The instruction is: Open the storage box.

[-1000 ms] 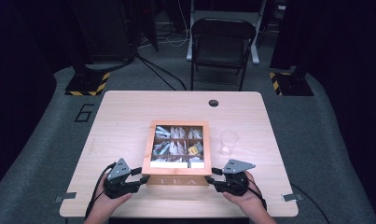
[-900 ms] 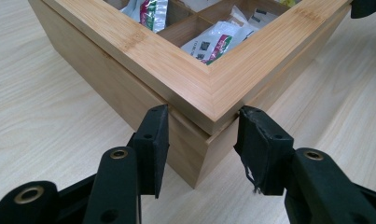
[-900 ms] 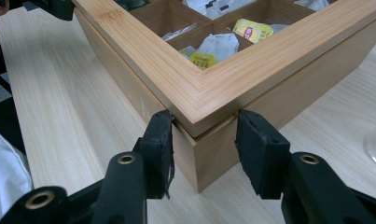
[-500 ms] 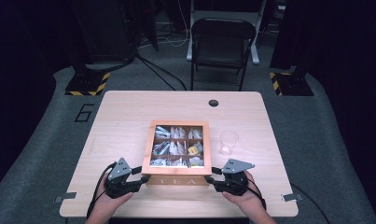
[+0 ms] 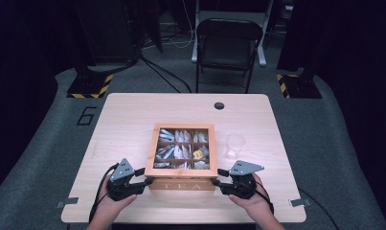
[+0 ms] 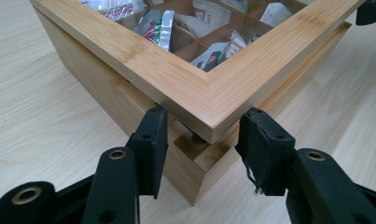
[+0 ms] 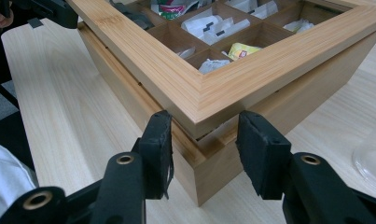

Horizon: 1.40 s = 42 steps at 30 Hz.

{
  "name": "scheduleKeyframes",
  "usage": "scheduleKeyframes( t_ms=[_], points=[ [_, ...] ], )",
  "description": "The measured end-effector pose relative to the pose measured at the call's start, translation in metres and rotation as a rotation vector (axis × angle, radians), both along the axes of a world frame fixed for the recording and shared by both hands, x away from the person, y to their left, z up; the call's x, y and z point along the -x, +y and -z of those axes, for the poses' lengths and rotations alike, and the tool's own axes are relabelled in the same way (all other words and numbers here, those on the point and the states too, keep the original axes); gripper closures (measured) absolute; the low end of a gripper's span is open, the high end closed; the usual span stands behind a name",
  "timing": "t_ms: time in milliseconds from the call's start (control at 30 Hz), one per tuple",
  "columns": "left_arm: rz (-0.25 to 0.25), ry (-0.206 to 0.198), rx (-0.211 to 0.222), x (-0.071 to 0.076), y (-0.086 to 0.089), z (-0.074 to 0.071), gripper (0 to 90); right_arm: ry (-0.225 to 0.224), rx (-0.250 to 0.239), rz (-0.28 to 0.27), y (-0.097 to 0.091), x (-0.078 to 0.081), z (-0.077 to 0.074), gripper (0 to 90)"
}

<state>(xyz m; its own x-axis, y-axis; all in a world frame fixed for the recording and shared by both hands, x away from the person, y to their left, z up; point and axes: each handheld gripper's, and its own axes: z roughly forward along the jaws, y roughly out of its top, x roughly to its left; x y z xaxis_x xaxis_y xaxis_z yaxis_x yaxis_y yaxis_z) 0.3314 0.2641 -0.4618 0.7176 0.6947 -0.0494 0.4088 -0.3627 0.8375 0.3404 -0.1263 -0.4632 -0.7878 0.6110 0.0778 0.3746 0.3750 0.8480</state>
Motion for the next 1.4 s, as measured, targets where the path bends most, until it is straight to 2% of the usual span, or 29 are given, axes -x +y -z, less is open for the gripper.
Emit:
scheduleKeyframes(
  t_ms=[67,267,367,500,767,833,1167,1333,1400],
  points=[
    [0.008,0.019,0.016,-0.001,0.002,-0.005,52.6,-0.01,-0.007,0.004,0.0,-0.001,-0.003,53.4],
    [0.004,0.019,0.036,-0.004,0.003,-0.011,52.5,-0.024,-0.017,0.014,-0.006,-0.003,-0.007,49.5],
    [0.004,0.021,0.039,-0.005,0.003,-0.014,52.5,-0.015,-0.016,0.038,-0.01,-0.005,-0.008,47.4],
    [0.005,0.027,0.036,-0.006,0.003,-0.018,52.5,-0.026,-0.017,0.039,-0.011,-0.006,-0.01,46.4],
    [-0.017,0.021,0.044,-0.011,0.002,-0.029,52.4,-0.088,0.022,0.024,-0.007,-0.013,-0.02,44.5],
    [-0.012,0.027,0.031,-0.012,0.002,-0.032,51.4,-0.094,0.02,0.023,-0.006,-0.015,-0.023,43.3],
    [-0.021,-0.014,0.007,-0.015,0.001,-0.041,46.1,-0.137,0.042,-0.002,-0.002,-0.02,-0.035,42.2],
    [-0.002,-0.05,-0.012,-0.018,0.001,-0.05,46.1,-0.137,0.012,0.0,-0.003,-0.023,-0.043,42.3],
    [-0.001,-0.051,-0.009,-0.019,0.001,-0.053,46.1,-0.133,0.005,-0.003,-0.004,-0.024,-0.046,42.6]
  ],
)
